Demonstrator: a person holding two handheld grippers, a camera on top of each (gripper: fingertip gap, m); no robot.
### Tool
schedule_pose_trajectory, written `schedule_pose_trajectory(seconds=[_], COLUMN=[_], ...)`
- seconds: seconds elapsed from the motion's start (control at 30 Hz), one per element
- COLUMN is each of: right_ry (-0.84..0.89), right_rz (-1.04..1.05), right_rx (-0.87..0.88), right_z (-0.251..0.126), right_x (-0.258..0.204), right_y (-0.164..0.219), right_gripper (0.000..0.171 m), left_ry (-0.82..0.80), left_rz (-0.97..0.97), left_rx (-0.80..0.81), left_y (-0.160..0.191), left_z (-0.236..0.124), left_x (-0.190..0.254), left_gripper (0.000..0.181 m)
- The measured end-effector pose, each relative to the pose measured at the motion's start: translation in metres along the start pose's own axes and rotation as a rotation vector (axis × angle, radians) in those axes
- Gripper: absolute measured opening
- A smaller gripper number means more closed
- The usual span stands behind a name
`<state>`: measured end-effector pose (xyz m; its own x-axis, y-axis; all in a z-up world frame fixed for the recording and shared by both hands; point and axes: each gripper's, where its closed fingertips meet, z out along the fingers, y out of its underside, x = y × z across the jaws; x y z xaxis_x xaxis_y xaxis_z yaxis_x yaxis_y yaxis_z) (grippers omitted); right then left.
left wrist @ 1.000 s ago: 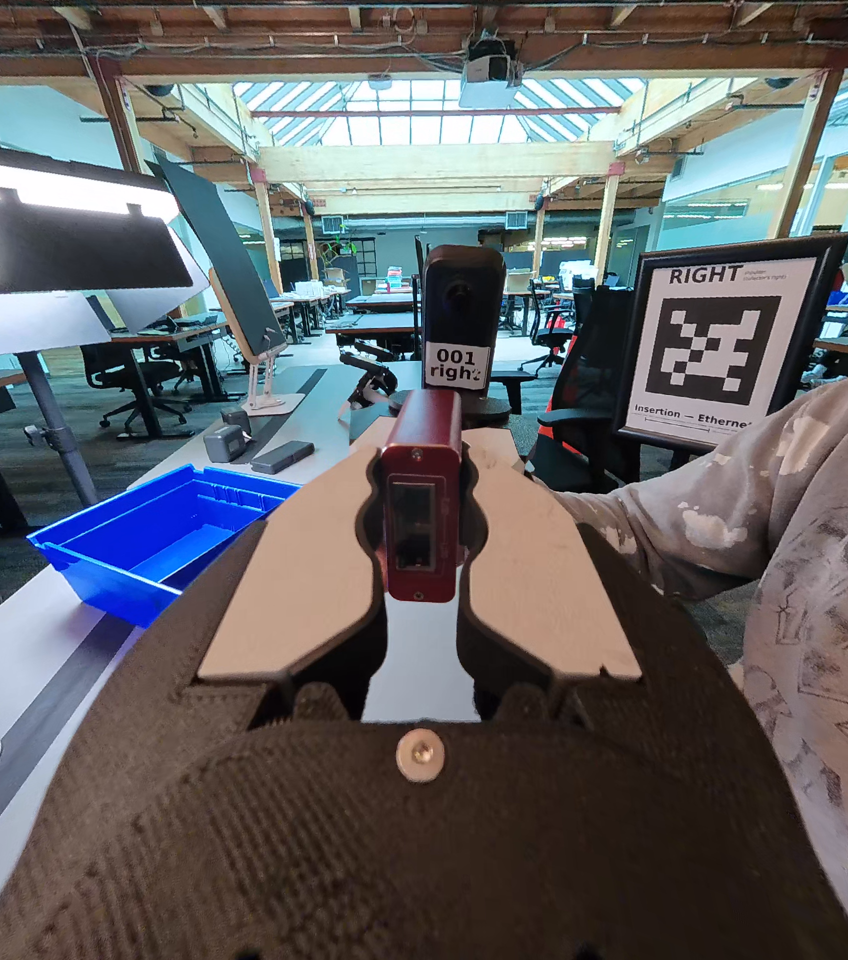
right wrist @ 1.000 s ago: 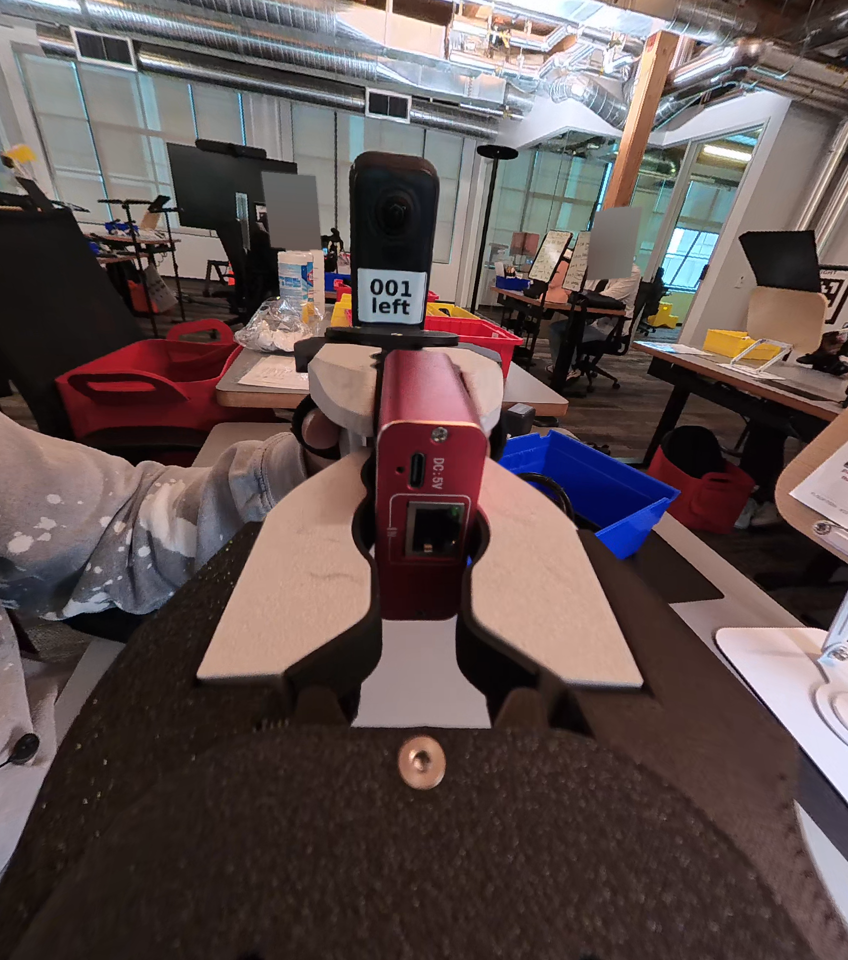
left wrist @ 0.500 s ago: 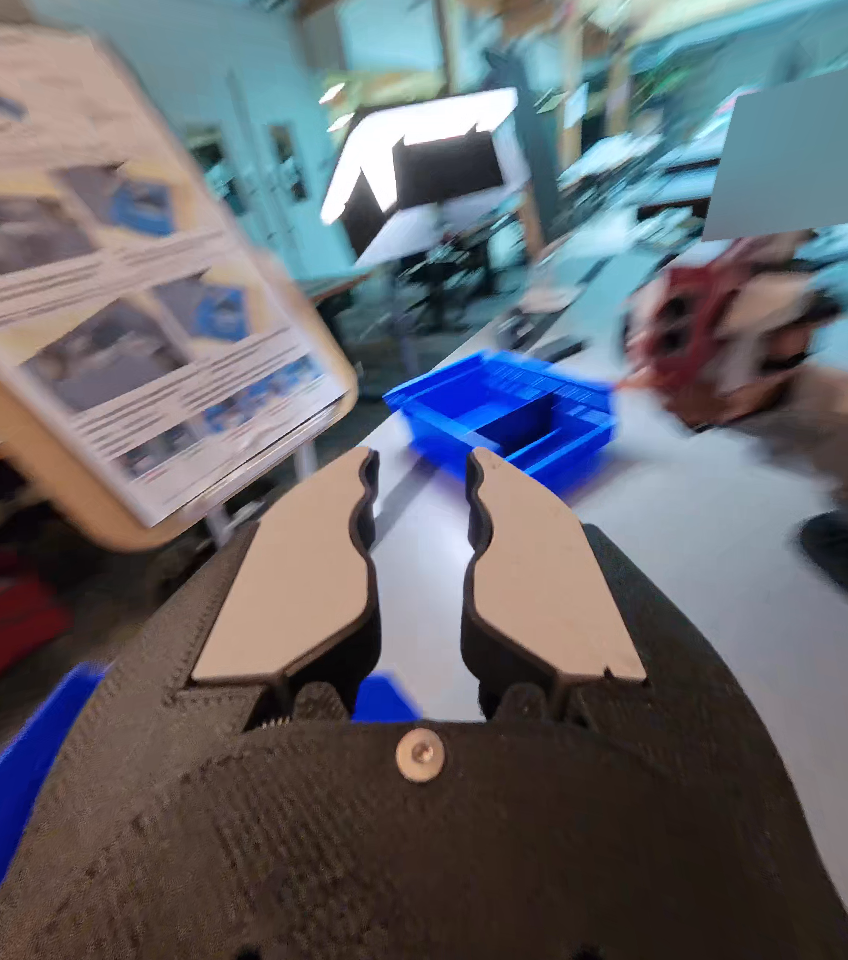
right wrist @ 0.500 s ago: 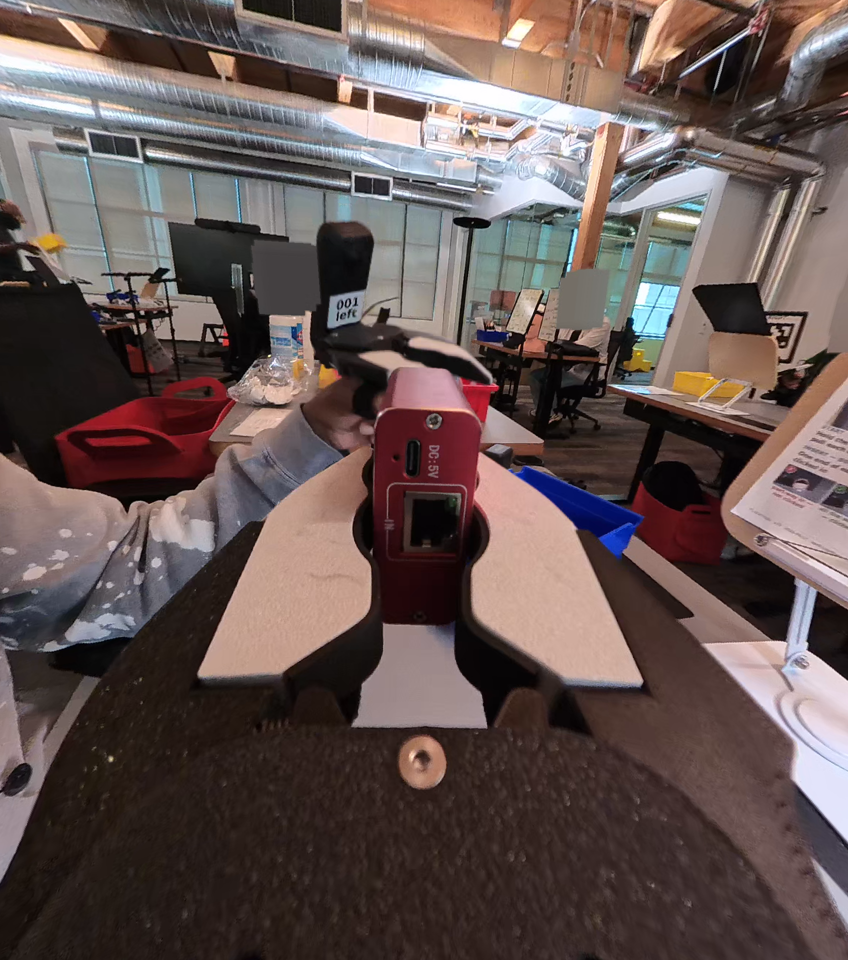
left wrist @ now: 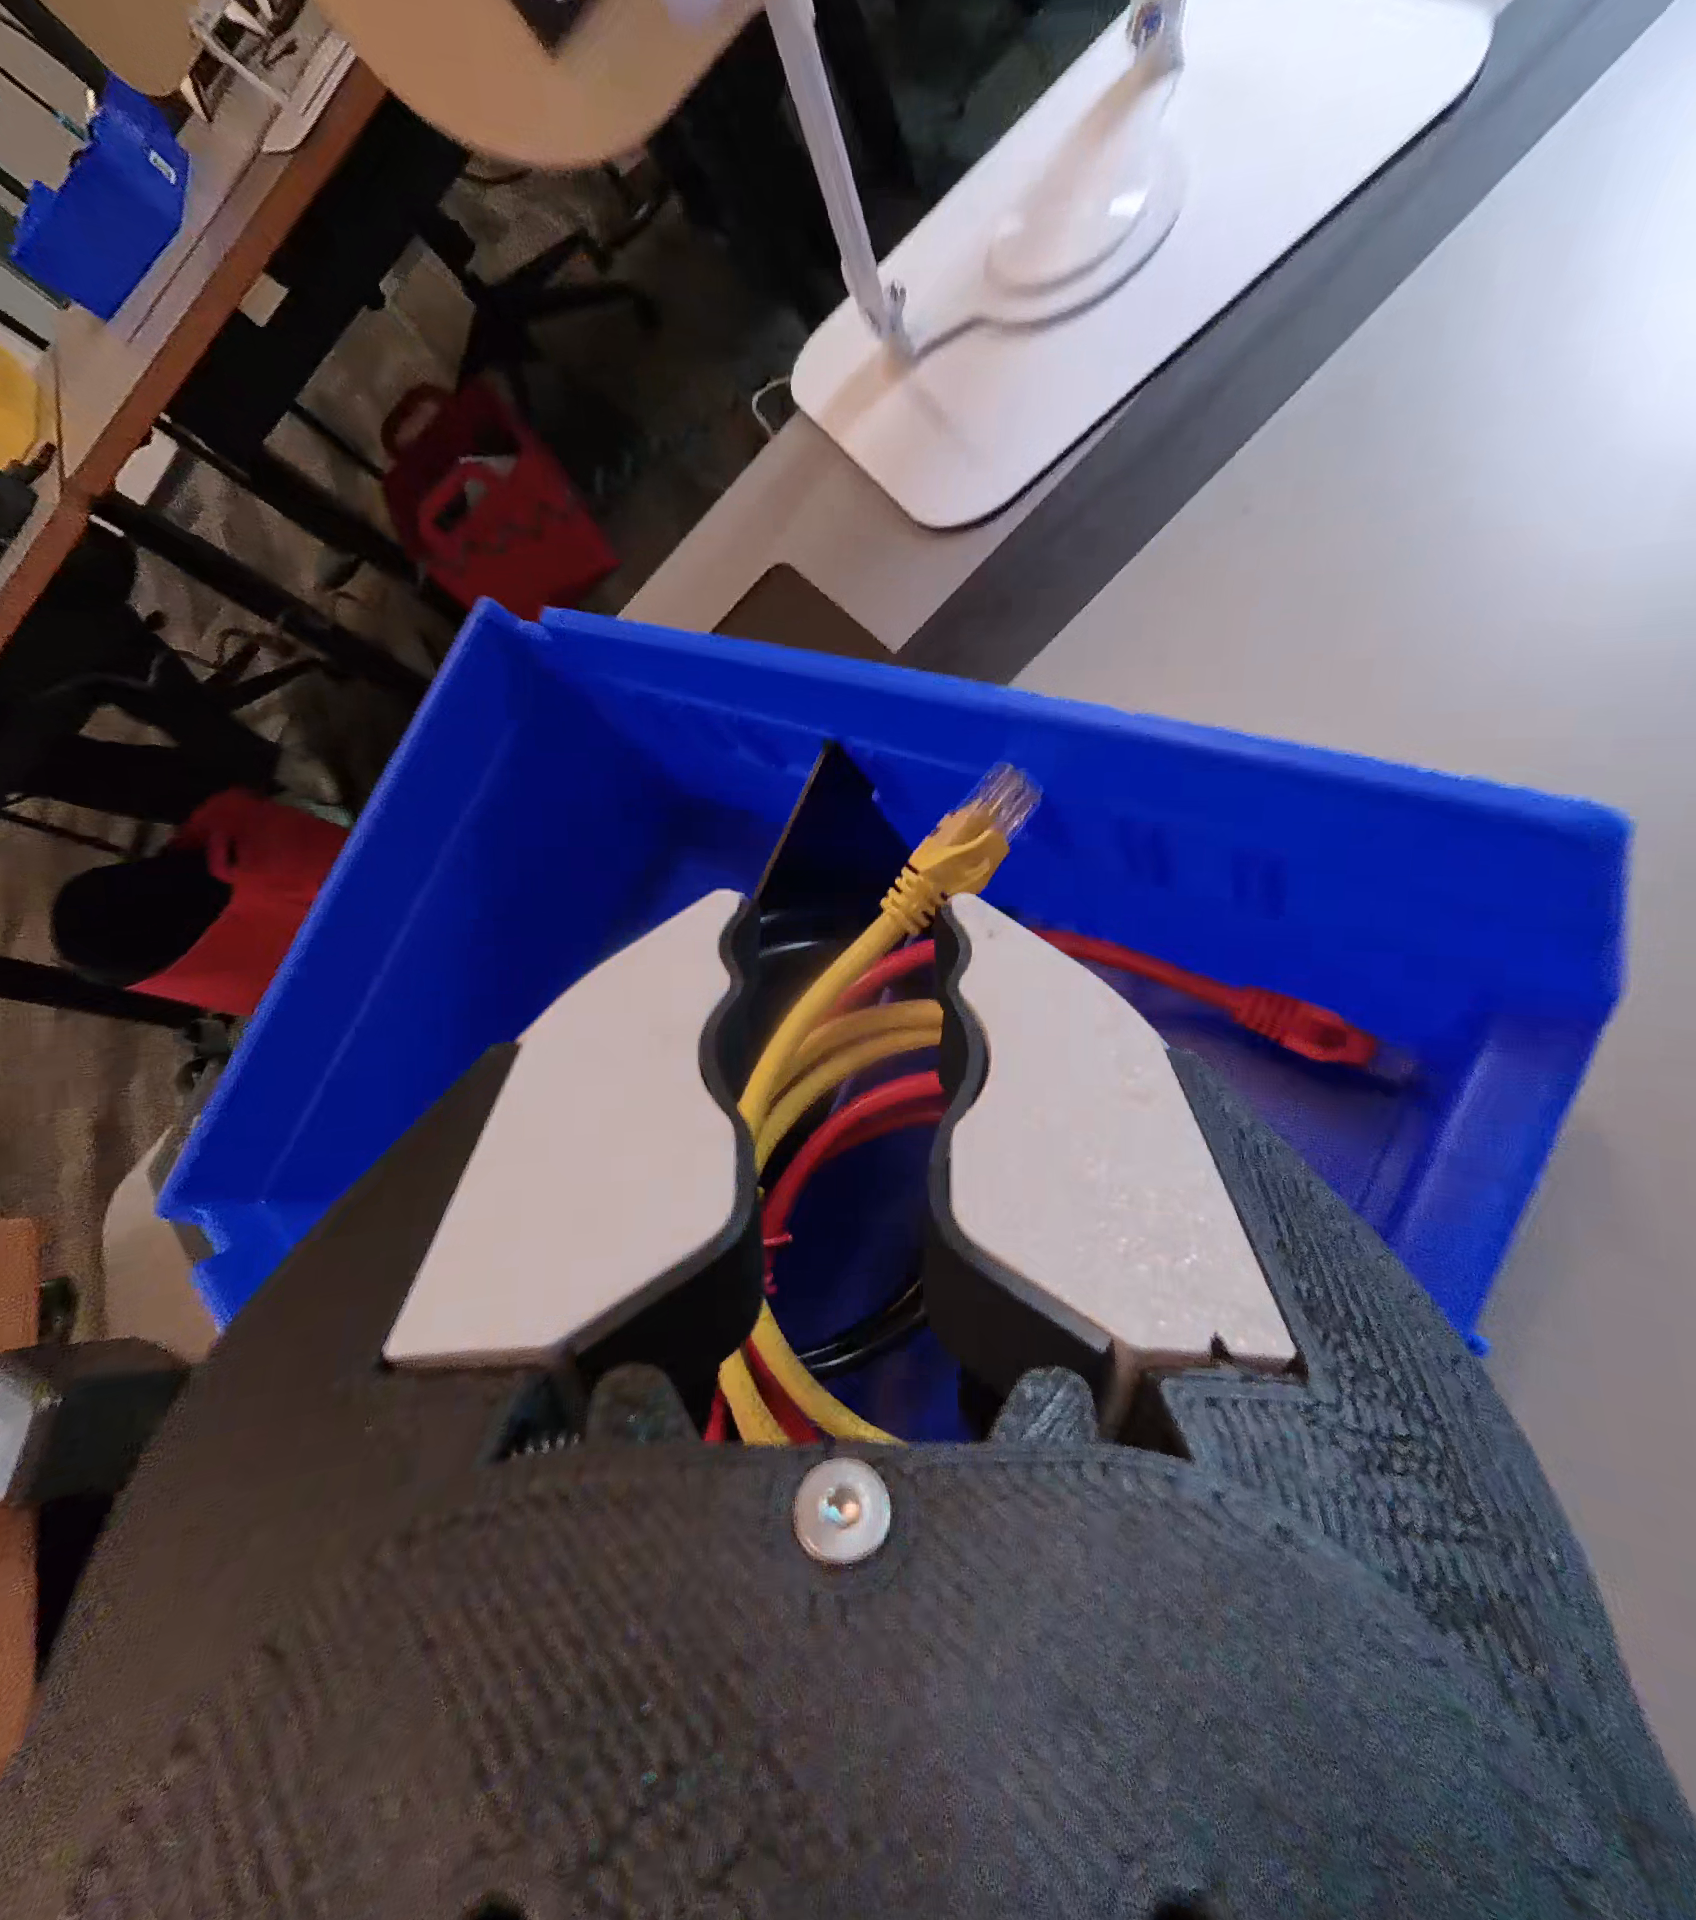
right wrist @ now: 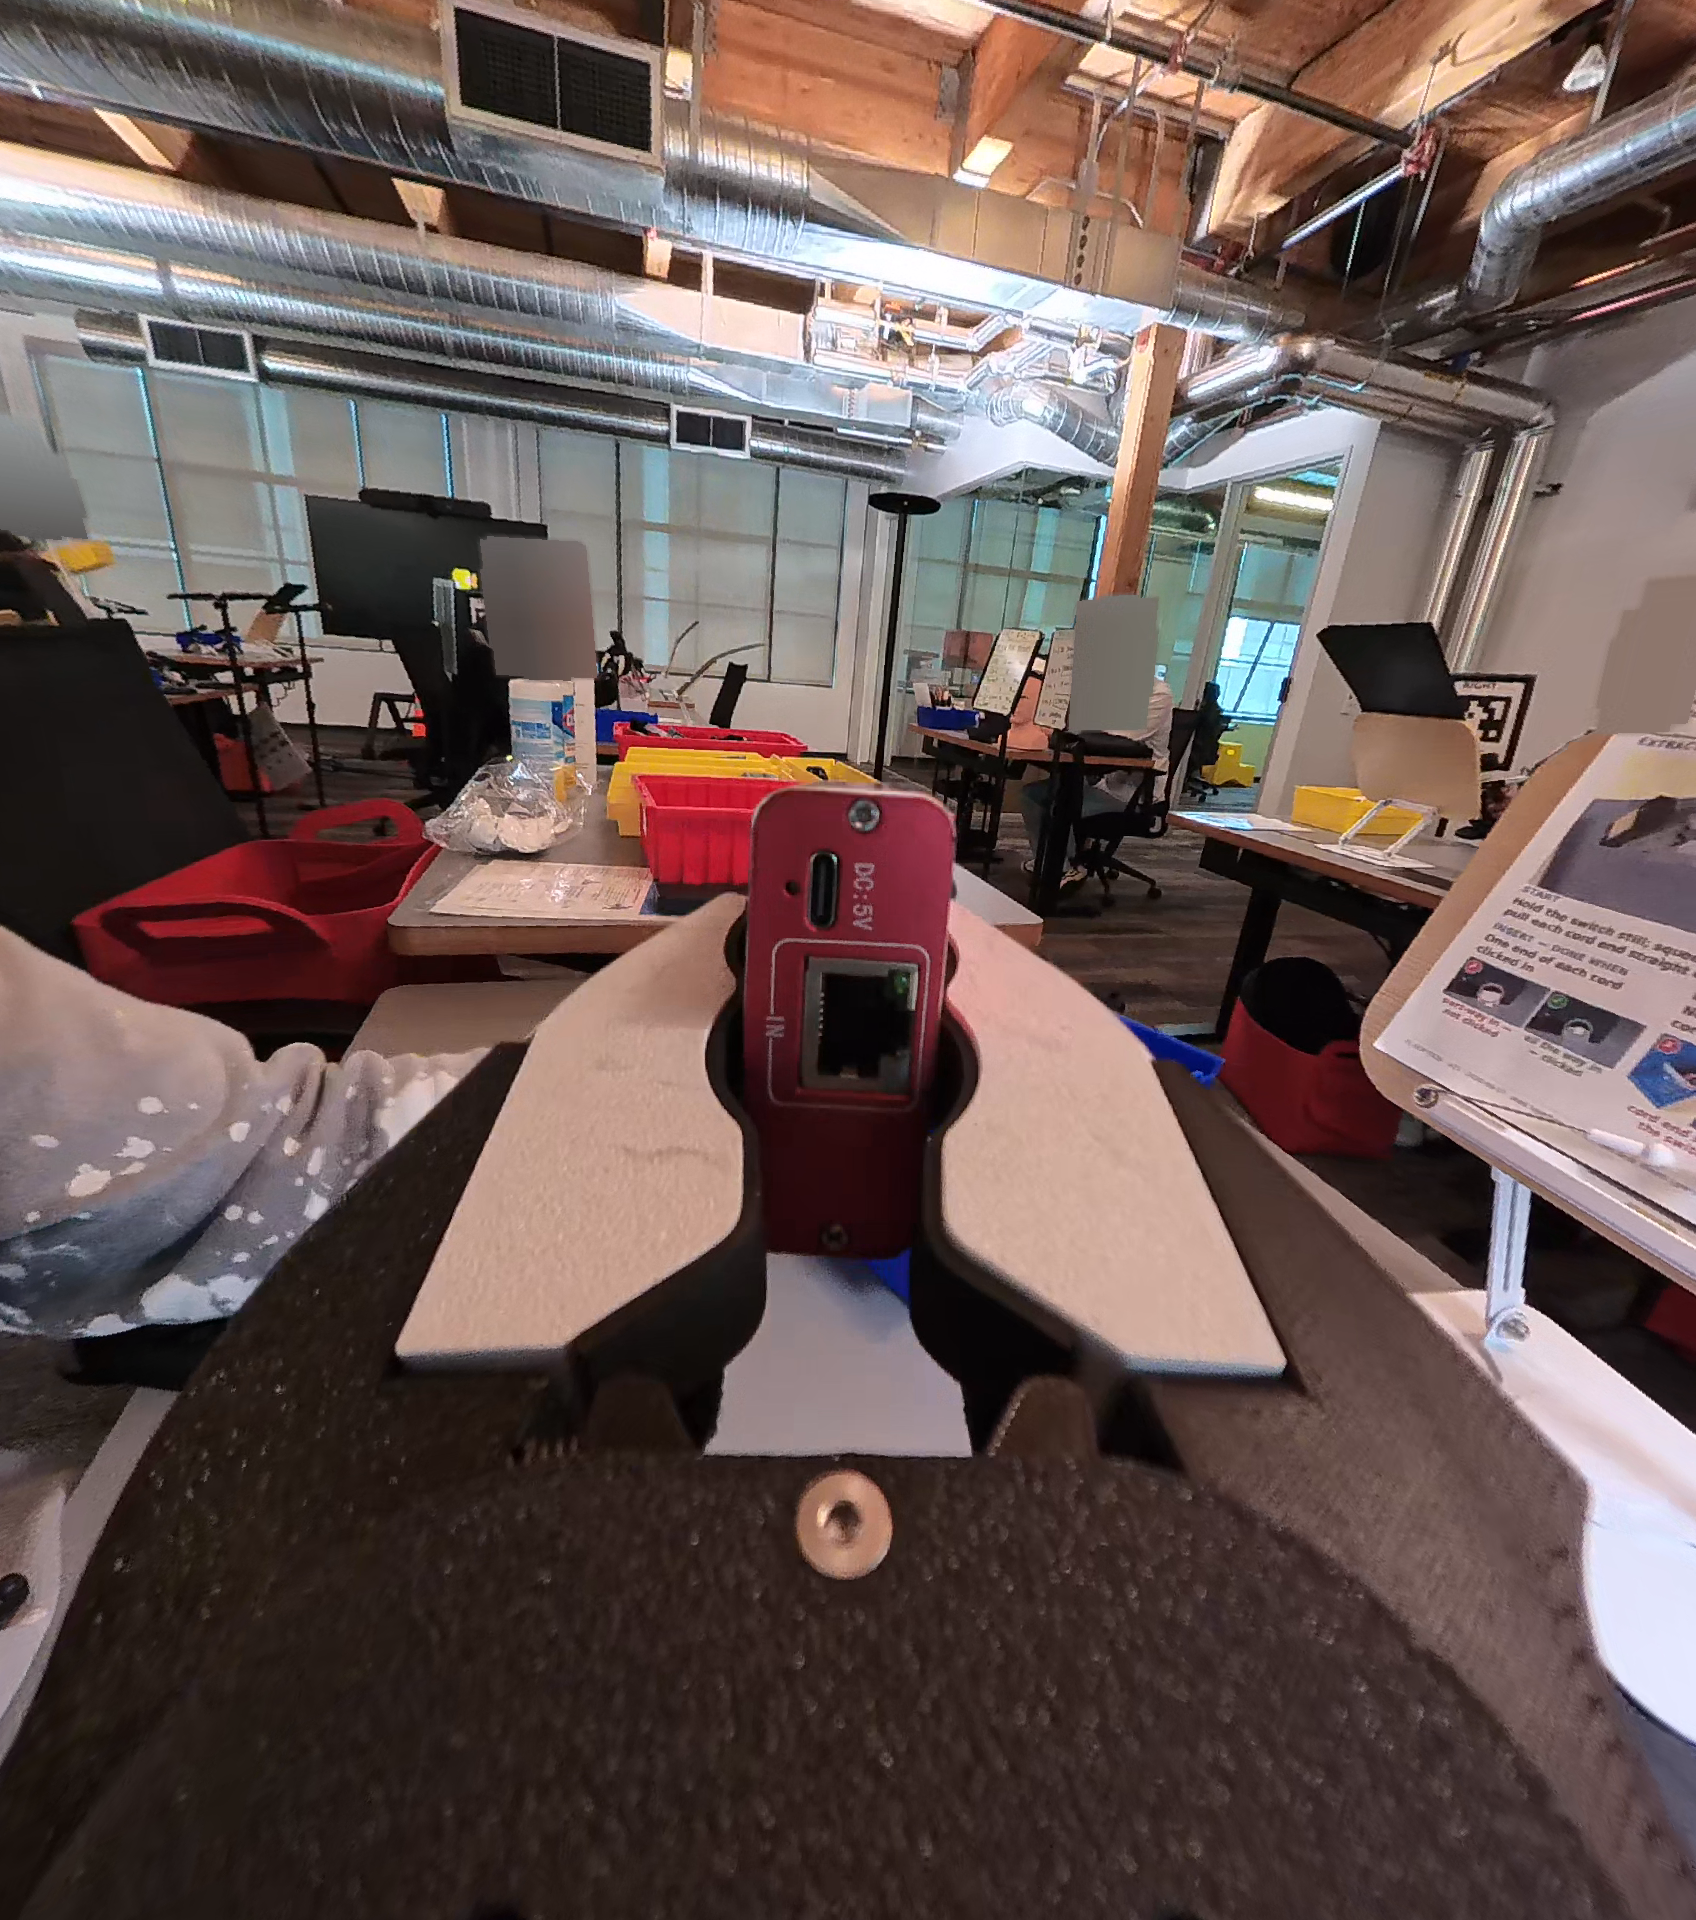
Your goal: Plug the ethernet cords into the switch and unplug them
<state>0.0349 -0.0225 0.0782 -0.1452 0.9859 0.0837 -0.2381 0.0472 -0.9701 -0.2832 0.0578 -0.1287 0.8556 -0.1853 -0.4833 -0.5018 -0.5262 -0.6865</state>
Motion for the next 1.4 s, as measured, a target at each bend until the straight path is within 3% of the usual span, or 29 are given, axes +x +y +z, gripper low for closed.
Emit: schedule_pose_trajectory(seconds=[0.3,0.67,0.83,1.2,1.3,1.4], right_ry=[-0.016,-0.032,-0.032,-0.030,-0.031,-0.032], right_rz=[0.054,0.101,0.101,0.089,0.088,0.095], right_rx=[0.101,0.115,0.115,0.115,0.110,0.100], right_z=[-0.016,-0.014,-0.016,-0.022,-0.021,-0.018], right_x=[0.006,0.011,0.012,0.010,0.010,0.009], right_y=[-0.021,-0.015,-0.015,-0.022,-0.021,-0.017], right_gripper=[0.028,0.028,0.028,0.029,0.029,0.029], left_ry=[-0.064,-0.190,-0.242,-0.368,-0.291,-0.153], left_rz=[0.160,0.278,0.135,-0.132,-0.253,-0.363], left_rx=[-0.090,-0.037,0.074,0.531,0.671,0.710], left_y=[0.020,0.013,-0.013,-0.083,-0.091,-0.087], left_z=[0.030,0.028,-0.014,-0.164,-0.188,-0.187], left_x=[0.010,-0.001,-0.031,-0.089,-0.092,-0.091], left_gripper=[0.035,0.012,0.011,0.011,0.010,0.010])
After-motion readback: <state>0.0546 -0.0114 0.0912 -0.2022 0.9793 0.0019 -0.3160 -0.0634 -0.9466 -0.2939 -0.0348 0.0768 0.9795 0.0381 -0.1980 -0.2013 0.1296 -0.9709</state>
